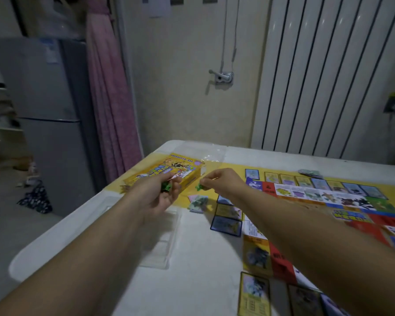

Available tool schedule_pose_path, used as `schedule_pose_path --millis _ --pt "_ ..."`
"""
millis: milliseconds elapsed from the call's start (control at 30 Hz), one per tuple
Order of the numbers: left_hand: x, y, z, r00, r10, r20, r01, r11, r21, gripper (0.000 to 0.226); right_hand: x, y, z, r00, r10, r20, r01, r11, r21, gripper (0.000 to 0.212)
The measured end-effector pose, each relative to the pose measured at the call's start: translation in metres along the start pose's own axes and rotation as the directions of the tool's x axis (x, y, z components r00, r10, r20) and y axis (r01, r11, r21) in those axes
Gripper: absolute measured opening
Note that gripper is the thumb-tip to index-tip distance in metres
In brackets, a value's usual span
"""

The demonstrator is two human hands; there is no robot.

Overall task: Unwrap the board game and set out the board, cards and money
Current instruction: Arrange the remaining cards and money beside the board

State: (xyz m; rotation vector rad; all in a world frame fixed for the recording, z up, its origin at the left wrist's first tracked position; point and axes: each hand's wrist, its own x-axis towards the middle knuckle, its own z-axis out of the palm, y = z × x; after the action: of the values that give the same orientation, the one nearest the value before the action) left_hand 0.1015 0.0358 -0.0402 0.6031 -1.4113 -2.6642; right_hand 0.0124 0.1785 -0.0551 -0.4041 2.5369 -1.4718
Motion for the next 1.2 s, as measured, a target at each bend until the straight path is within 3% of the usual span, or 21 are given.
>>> schedule_pose_path --millis 100,300,400,467,567,700,900,1033,1200 --pt "-0.005 0.000 0.000 1.000 0.002 -0.010 -0.003 0.997 -0.075 0.024 0.004 0.005 0.002 0.999 -0.006 -0.050 0.000 0.993 -0.119 0.033" --pt "-0.021 -0.020 0.023 0.995 -0.031 0.100 0.033 0.999 -0.014 0.034 -0.038 -0.004 -0.029 0.985 -0.170 0.005 0.170 0.983 -0.069 0.021" --pt "-0.032 -0.034 0.044 0.982 -0.075 0.171 0.071 0.997 0.029 0.039 -0.074 -0.010 -0.053 0.934 -0.356 0.019 0.344 0.889 -0.303 0.028" --pt "-0.039 -0.046 0.059 0.963 -0.120 0.243 0.111 0.993 0.050 0.040 -0.098 -0.007 -0.069 0.920 -0.385 0.069 0.378 0.828 -0.415 0.041" --pt "-0.052 -0.064 0.083 0.912 -0.197 0.361 0.161 0.979 0.127 0.036 -0.127 0.004 -0.093 0.915 -0.391 0.102 0.393 0.802 -0.450 0.055" --pt "-0.081 -0.089 0.123 0.844 -0.263 0.468 0.167 0.957 0.237 0.035 -0.162 0.026 -0.121 0.920 -0.387 0.065 0.380 0.839 -0.390 0.056" --pt "-0.119 -0.134 0.187 0.746 -0.323 0.583 0.097 0.918 0.384 0.036 -0.219 0.060 -0.178 0.850 -0.499 -0.166 0.319 0.741 -0.591 0.039" --pt "-0.139 -0.168 0.224 0.684 -0.382 0.622 0.047 0.874 0.484 0.034 -0.259 0.081 -0.216 0.846 -0.476 -0.241 0.253 0.756 -0.604 0.031" --pt "-0.160 -0.213 0.269 0.677 -0.382 0.629 0.012 0.860 0.509 0.020 -0.304 0.110 -0.265 0.826 -0.446 -0.345 0.132 0.747 -0.651 0.027"
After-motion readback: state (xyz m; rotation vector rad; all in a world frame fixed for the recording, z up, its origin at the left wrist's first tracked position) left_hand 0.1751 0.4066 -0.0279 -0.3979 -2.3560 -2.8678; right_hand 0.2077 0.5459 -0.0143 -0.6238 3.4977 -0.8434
